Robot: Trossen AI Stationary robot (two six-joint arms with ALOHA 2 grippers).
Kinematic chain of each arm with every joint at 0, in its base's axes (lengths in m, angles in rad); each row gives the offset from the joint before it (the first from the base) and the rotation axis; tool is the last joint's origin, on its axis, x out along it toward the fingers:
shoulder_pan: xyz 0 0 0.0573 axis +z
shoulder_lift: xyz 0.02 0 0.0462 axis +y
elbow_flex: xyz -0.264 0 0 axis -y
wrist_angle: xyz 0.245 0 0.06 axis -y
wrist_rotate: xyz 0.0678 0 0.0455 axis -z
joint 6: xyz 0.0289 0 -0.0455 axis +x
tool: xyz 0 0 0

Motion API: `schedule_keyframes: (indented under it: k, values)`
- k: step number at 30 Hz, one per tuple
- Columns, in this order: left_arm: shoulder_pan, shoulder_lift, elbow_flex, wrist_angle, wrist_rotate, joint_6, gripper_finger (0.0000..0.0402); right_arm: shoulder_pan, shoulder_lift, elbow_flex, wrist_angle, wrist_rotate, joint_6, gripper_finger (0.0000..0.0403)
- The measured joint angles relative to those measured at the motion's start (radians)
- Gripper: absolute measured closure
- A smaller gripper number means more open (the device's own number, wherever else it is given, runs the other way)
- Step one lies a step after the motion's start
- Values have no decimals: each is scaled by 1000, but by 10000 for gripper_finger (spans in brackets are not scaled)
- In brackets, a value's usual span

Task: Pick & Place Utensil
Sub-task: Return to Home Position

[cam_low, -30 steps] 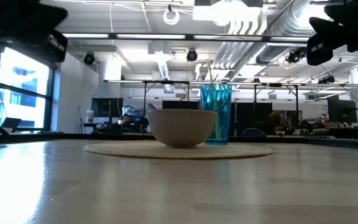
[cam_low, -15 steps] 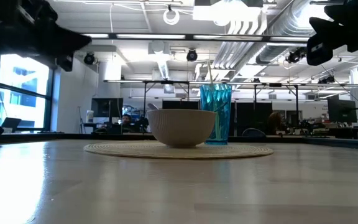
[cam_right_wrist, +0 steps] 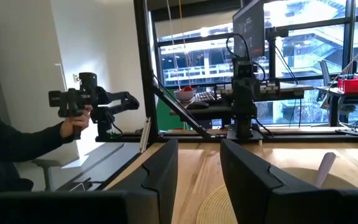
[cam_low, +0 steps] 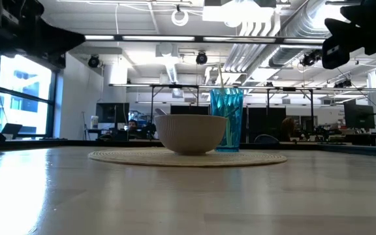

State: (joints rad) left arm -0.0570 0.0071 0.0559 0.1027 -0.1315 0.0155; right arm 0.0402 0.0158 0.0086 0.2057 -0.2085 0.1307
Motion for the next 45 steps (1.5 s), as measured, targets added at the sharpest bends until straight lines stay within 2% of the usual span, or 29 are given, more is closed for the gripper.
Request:
schedule_keyframes:
  k: [4, 9, 19, 45]
  values:
    - [4, -1, -36, 115, 84, 0, 401, 0, 4, 0, -1, 0, 0, 288]
    - [5, 0, -41, 131, 65, 2, 401, 0, 4, 0, -1, -3, 0, 288]
    - [4, 0, -42, -91, 74, -9, 401, 0, 4, 0, -2, -3, 0, 288]
    - [4, 3, -44, -86, 95, -1, 401, 0, 4, 0, -3, -3, 0, 288]
